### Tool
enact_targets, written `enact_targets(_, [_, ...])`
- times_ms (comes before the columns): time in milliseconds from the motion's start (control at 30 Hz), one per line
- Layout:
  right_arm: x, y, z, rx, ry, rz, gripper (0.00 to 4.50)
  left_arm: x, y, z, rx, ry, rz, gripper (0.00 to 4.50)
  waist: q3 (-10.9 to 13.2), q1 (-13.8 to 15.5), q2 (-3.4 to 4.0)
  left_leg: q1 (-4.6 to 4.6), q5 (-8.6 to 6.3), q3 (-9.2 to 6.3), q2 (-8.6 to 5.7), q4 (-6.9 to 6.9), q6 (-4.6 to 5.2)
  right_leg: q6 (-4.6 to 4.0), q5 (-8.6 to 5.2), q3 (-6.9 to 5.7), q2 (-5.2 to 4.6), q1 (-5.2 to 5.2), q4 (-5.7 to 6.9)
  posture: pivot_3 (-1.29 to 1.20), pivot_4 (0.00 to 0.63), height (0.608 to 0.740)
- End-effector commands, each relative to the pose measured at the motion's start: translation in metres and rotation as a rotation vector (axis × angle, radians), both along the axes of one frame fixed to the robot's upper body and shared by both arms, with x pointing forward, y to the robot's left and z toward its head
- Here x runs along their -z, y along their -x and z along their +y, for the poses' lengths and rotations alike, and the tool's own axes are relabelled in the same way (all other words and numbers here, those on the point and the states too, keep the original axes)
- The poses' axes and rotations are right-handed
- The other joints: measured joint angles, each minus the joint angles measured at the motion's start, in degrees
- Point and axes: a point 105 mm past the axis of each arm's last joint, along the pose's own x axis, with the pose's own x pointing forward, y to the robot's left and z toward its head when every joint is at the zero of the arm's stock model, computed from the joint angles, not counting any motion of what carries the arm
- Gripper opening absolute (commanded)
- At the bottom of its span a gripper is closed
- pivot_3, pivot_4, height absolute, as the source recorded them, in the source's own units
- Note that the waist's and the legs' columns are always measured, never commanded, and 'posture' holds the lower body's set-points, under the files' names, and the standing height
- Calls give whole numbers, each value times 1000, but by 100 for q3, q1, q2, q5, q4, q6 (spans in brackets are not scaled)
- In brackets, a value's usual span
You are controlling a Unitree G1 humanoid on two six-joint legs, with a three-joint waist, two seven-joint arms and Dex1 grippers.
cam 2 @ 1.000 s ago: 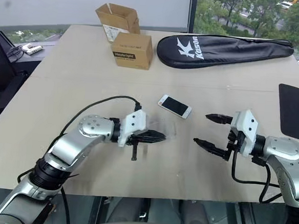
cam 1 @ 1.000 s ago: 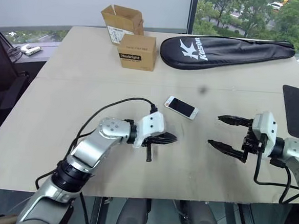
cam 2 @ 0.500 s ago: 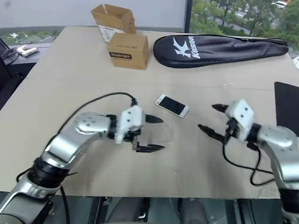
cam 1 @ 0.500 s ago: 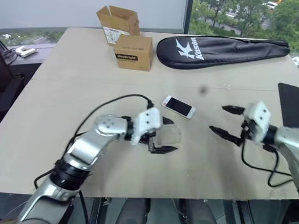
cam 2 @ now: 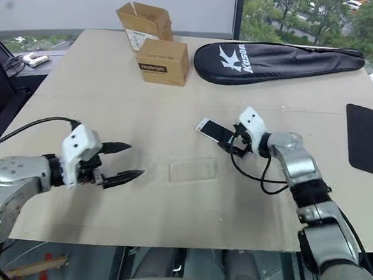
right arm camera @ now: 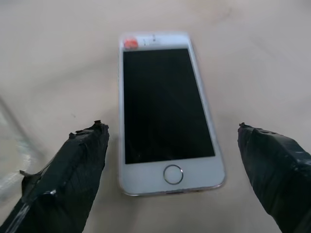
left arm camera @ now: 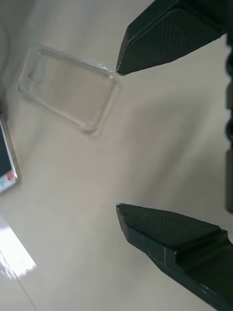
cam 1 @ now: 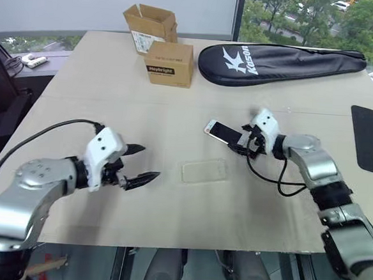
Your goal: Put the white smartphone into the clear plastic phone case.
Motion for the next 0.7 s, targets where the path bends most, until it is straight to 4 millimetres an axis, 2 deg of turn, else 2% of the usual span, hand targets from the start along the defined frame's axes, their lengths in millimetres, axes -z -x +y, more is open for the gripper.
enact_targets(33, [5, 1, 0, -38, 50, 43, 4500, -15, 4, -7, 13, -2, -58, 4423, -1, 10, -1, 5, 0, 0, 0, 0, 0, 0, 0, 2, 0, 2, 0, 0, 150, 740])
enact_targets(233, [13, -7, -2, 8, 104, 81, 4500, -21, 2, -14, 8, 21, -71, 4423, -5, -22, -4, 17, 0, -2, -3, 0, 0, -1, 1, 2, 6, 7, 5, 0, 150, 740])
enact_targets(333, [13, -6, -3, 10, 101, 87, 3203, -22, 1, -15, 8, 27, -71, 4500, -7, -65, -4, 18, 0, -3, -3, 0, -1, -2, 2, 3, 6, 9, 5, 0, 150, 740])
enact_targets(367, [13, -6, -3, 11, 101, 86, 2942, -23, 0, -15, 9, 29, -71, 4500, -7, -76, -4, 18, 0, -3, -3, 0, -1, -2, 2, 3, 6, 9, 5, 0, 150, 740])
enact_targets(567, [6, -4, -2, -14, 81, 50, 2936, -22, -1, -15, 18, 44, -68, 4500, -6, -72, -4, 17, 0, -4, -4, 0, -1, -2, 2, 2, 6, 9, 5, 0, 150, 740])
enact_targets(700, [-19, 6, 6, -145, 42, -53, 2936, -18, -5, -1, -39, 119, -91, 4500, -4, -65, -1, 12, 0, -6, -5, -1, -1, -2, 2, 0, 4, 8, 3, 0, 150, 740])
